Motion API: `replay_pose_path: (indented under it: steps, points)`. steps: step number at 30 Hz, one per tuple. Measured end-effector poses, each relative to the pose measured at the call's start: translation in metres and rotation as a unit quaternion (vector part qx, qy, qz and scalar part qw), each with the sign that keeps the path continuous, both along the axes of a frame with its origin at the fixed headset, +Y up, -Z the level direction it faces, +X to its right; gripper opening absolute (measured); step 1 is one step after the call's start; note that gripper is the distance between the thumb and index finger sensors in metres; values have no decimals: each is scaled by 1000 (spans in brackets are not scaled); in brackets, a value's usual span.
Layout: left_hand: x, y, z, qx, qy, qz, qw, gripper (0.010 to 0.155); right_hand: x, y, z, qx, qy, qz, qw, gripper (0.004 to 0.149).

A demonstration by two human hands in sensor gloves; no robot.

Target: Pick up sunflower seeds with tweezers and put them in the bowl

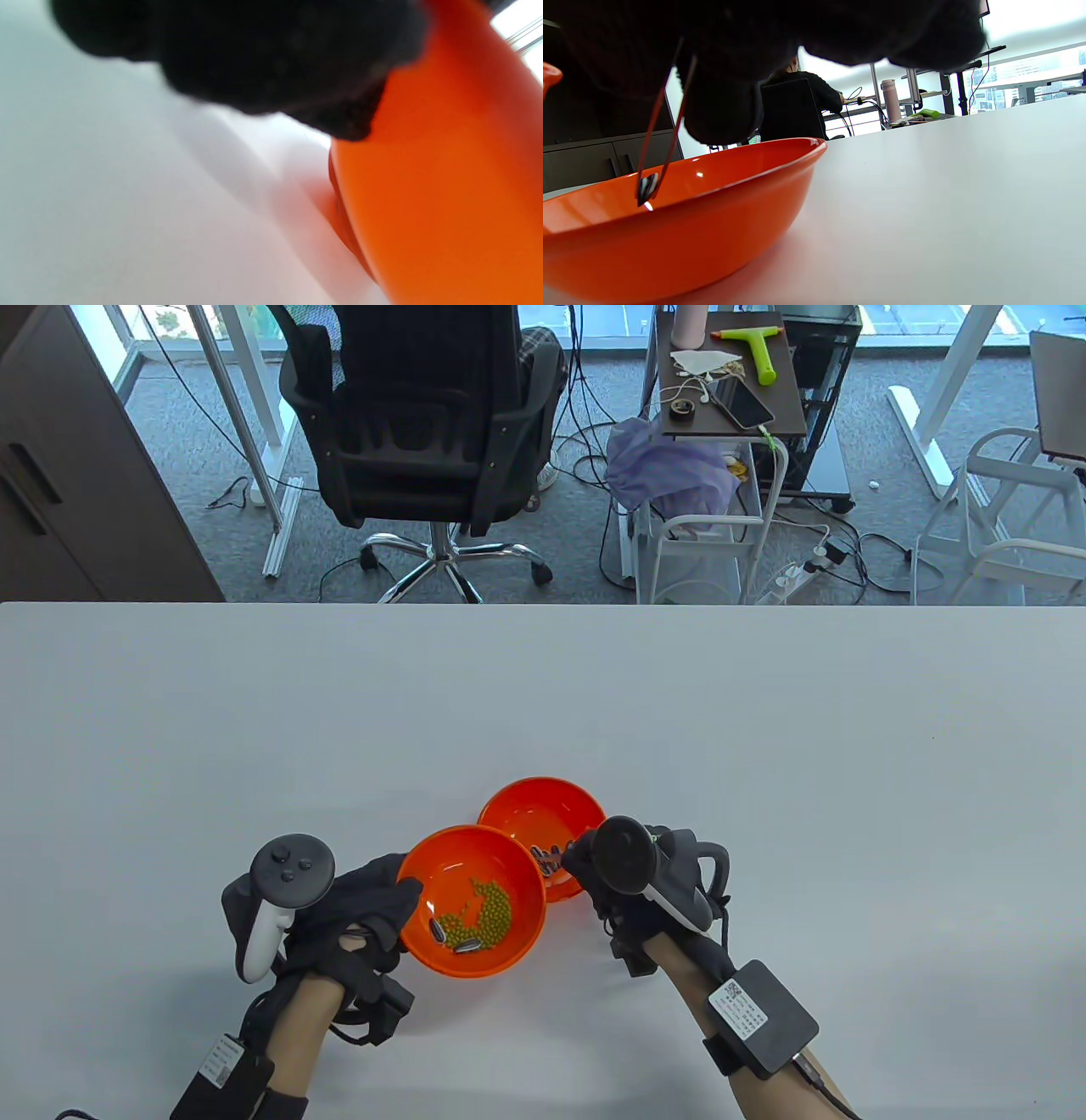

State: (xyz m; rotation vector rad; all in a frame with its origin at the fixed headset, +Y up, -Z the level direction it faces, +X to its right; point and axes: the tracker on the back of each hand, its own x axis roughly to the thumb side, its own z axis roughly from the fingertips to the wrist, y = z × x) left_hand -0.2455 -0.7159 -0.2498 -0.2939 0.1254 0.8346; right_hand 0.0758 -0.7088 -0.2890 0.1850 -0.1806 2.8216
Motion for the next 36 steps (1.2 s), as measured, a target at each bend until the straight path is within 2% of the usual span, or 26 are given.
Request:
replay_pose_path:
  steps: [17,22,26,31,36]
  points:
    - [-2,1,0,3,4,0,1000,48,-1,0,-1,-20,-5,16,1000,39]
    - [-2,1,1,4,4,-1,1000,48,8,14,1,8,-30,-23,999,40]
    - [-1,0,1,5,3,-1,1000,48,13,35,8,50,-41,-83,994,40]
    - [0,0,1,5,1,-4,1000,48,1,50,19,41,4,-120,992,40]
    - [2,-1,1,6,-1,-3,1000,48,-27,50,32,42,63,-87,993,41]
